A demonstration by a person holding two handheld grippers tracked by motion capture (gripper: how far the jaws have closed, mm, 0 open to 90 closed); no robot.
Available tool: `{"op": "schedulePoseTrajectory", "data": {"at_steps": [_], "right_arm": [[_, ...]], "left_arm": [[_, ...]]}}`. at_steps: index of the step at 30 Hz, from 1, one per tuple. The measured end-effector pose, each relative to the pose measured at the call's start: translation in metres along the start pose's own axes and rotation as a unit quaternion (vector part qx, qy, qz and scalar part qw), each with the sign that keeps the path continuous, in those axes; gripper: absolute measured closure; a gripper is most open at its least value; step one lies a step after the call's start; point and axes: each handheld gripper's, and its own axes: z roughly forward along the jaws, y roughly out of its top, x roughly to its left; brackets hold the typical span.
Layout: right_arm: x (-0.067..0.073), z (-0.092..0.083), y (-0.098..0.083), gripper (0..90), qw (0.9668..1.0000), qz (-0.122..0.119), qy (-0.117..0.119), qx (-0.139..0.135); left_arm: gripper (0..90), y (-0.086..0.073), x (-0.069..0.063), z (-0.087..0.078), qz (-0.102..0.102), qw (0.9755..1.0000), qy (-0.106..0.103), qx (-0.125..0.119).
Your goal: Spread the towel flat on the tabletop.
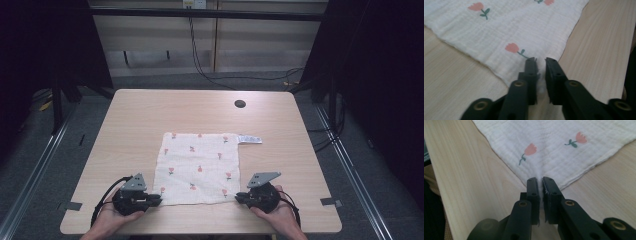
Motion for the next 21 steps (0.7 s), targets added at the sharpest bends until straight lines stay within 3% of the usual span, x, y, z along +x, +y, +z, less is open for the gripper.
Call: {"op": "schedulePoseTrajectory", "data": {"at_steps": [3,8,14,21], "right_arm": [[0.003,-0.004,-0.002,84.5,1.0,0.001,0.0,0.003],[0.006,-0.014,-0.012,84.7,0.9999,0.009,0.007,-0.002],[0.011,-0.017,-0.016,84.8,0.9999,0.006,0.008,0.002],[0.015,-0.022,-0.021,84.7,0.9999,0.006,0.011,0.005]], "left_arm": [[89.9,0.002,-0.004,0.001,0.007,0.9999,0.007,0.004],[90.0,0.005,-0.007,0.003,0.005,0.9997,-0.018,0.017],[90.0,0.004,-0.007,-0.003,-0.007,0.9994,-0.034,-0.002],[90.0,0.004,-0.014,-0.005,-0.01,0.9984,-0.055,-0.002]]}}
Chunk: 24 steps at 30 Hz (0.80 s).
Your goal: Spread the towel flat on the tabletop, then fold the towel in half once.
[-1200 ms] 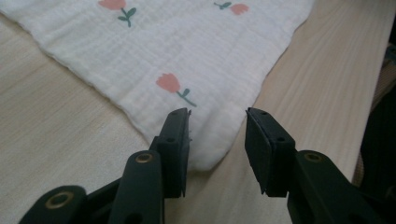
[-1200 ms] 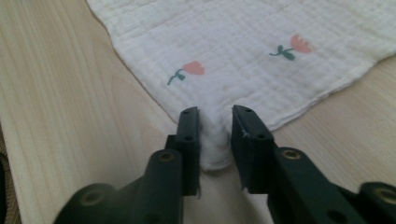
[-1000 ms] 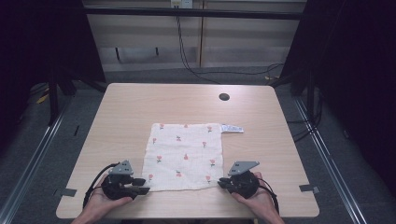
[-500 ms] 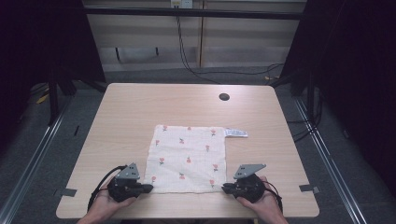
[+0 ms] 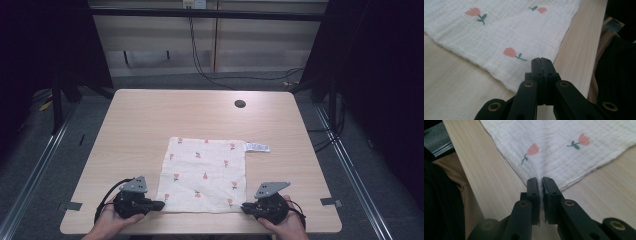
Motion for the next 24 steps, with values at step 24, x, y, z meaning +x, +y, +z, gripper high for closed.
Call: {"op": "schedulePoseTrajectory", "data": {"at_steps": [24], "right_arm": [[-0.003,-0.024,-0.012,55.5,0.9976,0.04,-0.003,-0.056]], "left_arm": [[67.1,0.006,-0.001,-0.011,-0.033,0.9973,-0.033,-0.057]]}}
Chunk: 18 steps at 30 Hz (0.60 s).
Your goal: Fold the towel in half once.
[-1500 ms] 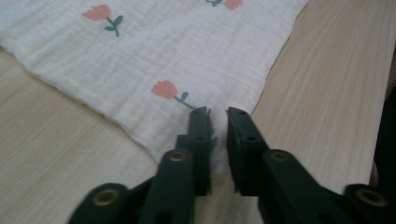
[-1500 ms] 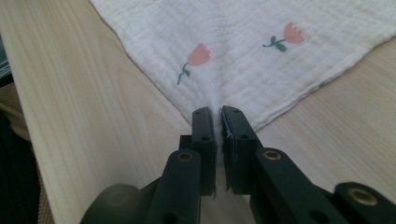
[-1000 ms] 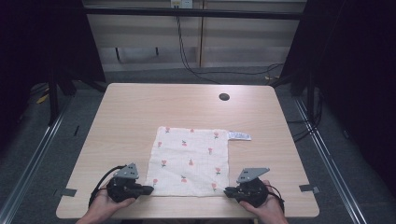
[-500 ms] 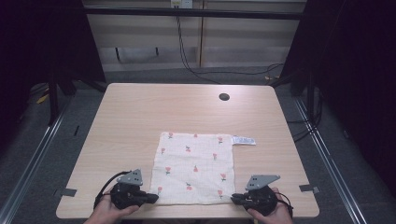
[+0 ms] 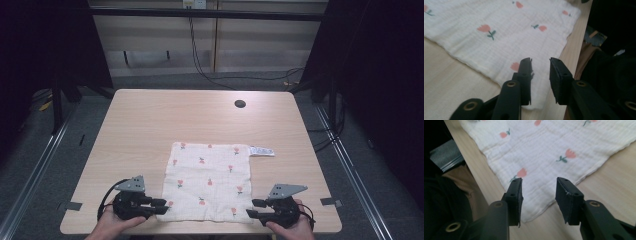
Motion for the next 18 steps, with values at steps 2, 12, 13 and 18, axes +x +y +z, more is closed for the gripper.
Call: {"op": "schedulePoseTrajectory", "data": {"at_steps": [2,12,13,18], "right_arm": [[-0.003,-0.001,0.004,55.2,1.0,0.002,0.0,-0.008],[-0.012,0.002,0.022,52.9,0.9997,-0.001,-0.009,-0.023],[-0.012,0.002,0.023,52.7,0.9997,-0.002,-0.01,-0.021],[-0.022,-0.001,0.036,52.4,0.9993,0.002,-0.017,-0.034]], "left_arm": [[64.8,0.002,0.006,-0.003,-0.014,0.9999,0.002,-0.007],[51.5,0.016,0.021,-0.023,-0.031,0.9974,0.047,-0.044],[51.9,0.019,0.023,-0.025,-0.029,0.9969,0.055,-0.047],[54.2,0.029,0.032,-0.029,-0.035,0.9946,0.076,-0.061]]}}
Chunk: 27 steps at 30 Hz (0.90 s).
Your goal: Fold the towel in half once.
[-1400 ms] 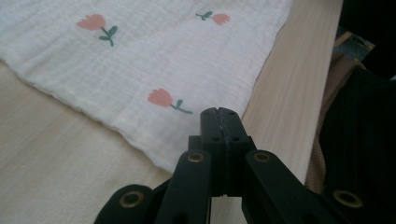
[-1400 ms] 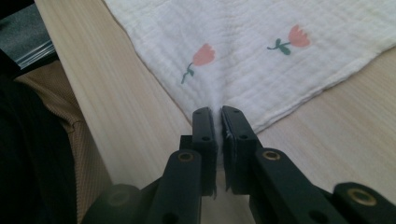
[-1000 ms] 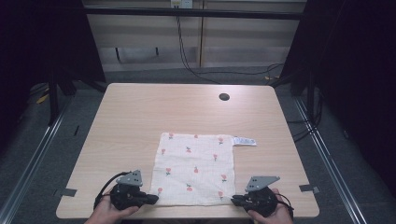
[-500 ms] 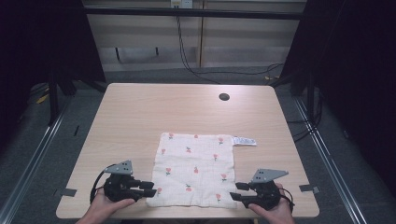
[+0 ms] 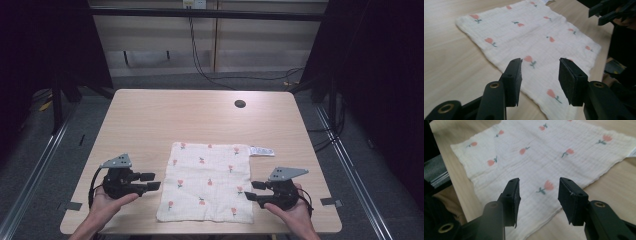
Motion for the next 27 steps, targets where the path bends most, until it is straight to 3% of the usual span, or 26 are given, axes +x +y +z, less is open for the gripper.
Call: {"op": "schedulePoseTrajectory", "data": {"at_steps": [5,7,19,23,27], "right_arm": [[-0.013,-0.001,0.016,52.4,0.9997,0.008,-0.012,-0.021],[-0.019,0.0,0.022,52.9,0.9994,0.008,-0.022,-0.025],[-0.051,0.006,0.048,55.9,0.9985,0.017,-0.034,-0.039],[-0.059,0.009,0.056,55.7,0.9984,0.019,-0.036,-0.039],[-0.061,0.016,0.056,55.7,0.9979,0.028,-0.031,-0.049]], "left_arm": [[56.3,0.014,0.01,0.007,0.003,0.9998,0.018,-0.004],[58.0,0.017,0.012,0.008,0.003,0.9998,0.016,-0.011],[69.1,0.04,0.031,0.02,0.006,0.999,0.036,-0.024],[66.9,0.047,0.04,0.026,-0.001,0.9989,0.038,-0.028],[55.8,0.046,0.049,0.031,-0.022,0.9984,0.04,-0.034]]}}
